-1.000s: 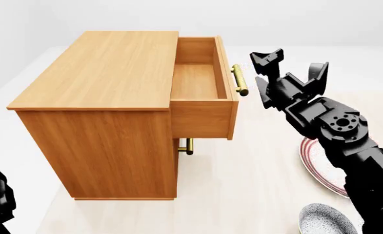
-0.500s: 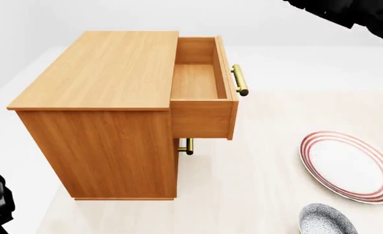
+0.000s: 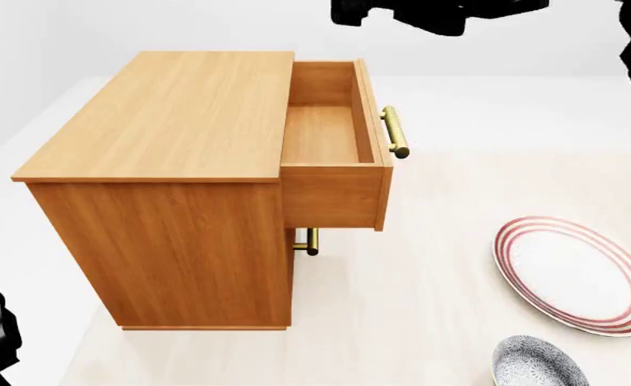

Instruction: Open the top drawer of the cabinet and put the bowl in it.

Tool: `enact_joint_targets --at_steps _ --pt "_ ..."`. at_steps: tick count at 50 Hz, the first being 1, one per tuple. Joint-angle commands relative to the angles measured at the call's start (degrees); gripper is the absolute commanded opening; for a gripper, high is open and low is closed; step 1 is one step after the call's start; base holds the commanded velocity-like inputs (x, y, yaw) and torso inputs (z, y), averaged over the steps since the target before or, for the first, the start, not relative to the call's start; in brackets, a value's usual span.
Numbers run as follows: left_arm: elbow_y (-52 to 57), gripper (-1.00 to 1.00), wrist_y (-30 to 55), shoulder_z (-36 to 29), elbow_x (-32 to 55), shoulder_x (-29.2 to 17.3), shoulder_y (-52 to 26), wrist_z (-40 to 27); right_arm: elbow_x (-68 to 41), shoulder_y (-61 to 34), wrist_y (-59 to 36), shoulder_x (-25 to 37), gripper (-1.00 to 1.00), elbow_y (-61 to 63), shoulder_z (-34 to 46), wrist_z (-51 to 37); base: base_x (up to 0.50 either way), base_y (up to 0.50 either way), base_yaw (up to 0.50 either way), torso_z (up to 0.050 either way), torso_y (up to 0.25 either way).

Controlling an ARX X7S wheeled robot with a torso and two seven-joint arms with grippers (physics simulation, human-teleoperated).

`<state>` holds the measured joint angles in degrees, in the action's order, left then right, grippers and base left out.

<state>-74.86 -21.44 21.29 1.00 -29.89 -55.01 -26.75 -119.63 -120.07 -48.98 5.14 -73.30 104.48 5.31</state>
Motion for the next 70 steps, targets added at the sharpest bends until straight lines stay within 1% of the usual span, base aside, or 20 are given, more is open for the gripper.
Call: enact_joint_targets --at_steps 1,5,6,13,18,22,29,34,39,50,54,62,66,70 --pt "0.00 1.00 0.06 0.20 -0.14 0.05 -0.13 0.08 -15.23 -0.52 -4.98 -3.76 1.00 -1.67 22.97 4.34 0.00 0.00 0.00 0.000 0.000" --pt "-0.02 1.00 0.02 0.25 -0.21 0.15 -0.03 0.05 -22.30 -0.71 -4.41 -4.93 1.00 -1.67 32.23 6.91 0.00 0.00 0.00 0.000 0.000" --pt "-0.03 1.00 0.03 0.26 -0.23 0.17 -0.01 0.05 -22.66 -0.63 -4.44 -5.10 1.00 -1.66 33.14 7.39 0.00 0.00 0.00 0.000 0.000" --pt "-0.04 1.00 0.03 0.41 -0.29 0.15 0.03 0.14 -14.86 0.28 -5.94 -5.12 1.00 -1.62 25.95 6.51 0.00 0.00 0.00 0.000 0.000" --pt "0.01 1.00 0.02 0.45 -0.36 0.21 0.05 0.19 -5.77 1.19 -7.46 -5.13 1.00 -1.47 18.13 5.91 0.00 0.00 0.00 0.000 0.000" --pt "0.24 1.00 0.25 0.46 -0.39 0.30 0.09 0.15 -1.02 1.85 -8.74 -5.13 1.00 -1.53 13.95 5.25 0.00 0.00 0.00 0.000 0.000" --pt "3.69 1.00 2.53 0.68 -0.12 0.88 1.56 0.06 6.33 3.77 -10.10 -5.13 1.00 -1.42 6.94 4.92 0.00 0.00 0.00 0.000 0.000" --pt "5.48 1.00 3.80 0.79 0.03 1.07 2.09 0.06 11.49 4.90 -10.69 -5.13 1.00 -1.17 2.90 4.58 0.00 0.00 0.00 0.000 0.000" --pt "4.71 1.00 3.37 0.64 -0.04 1.03 1.70 0.07 15.53 5.70 -11.21 -5.13 1.00 -1.28 -0.79 4.43 0.00 0.00 0.00 0.000 0.000" --pt "1.54 1.00 1.42 0.26 -0.31 0.78 0.46 0.25 19.87 8.93 -10.67 -5.13 1.00 -1.57 -6.57 4.17 0.00 0.00 0.00 0.000 0.000" --pt "0.48 1.00 0.68 0.19 -0.38 0.67 0.14 0.30 18.21 9.70 -9.88 -5.12 1.00 -1.67 -5.25 3.89 0.00 0.00 0.00 0.000 0.000" --pt "0.11 1.00 0.39 0.12 -0.48 0.77 0.16 0.29 11.98 11.00 -7.73 -5.12 1.00 -1.68 2.16 4.52 0.00 0.00 0.00 0.000 0.000" --pt "0.11 1.00 0.32 0.10 -0.52 0.81 0.12 0.34 8.12 10.99 -6.84 -5.11 1.00 -1.68 7.05 5.07 0.00 0.00 0.00 0.000 0.000" --pt "0.09 1.00 0.24 0.07 -0.57 0.87 0.13 0.32 2.58 10.51 -5.60 -5.09 1.00 -1.68 15.03 6.12 0.00 0.00 0.00 0.000 0.000"
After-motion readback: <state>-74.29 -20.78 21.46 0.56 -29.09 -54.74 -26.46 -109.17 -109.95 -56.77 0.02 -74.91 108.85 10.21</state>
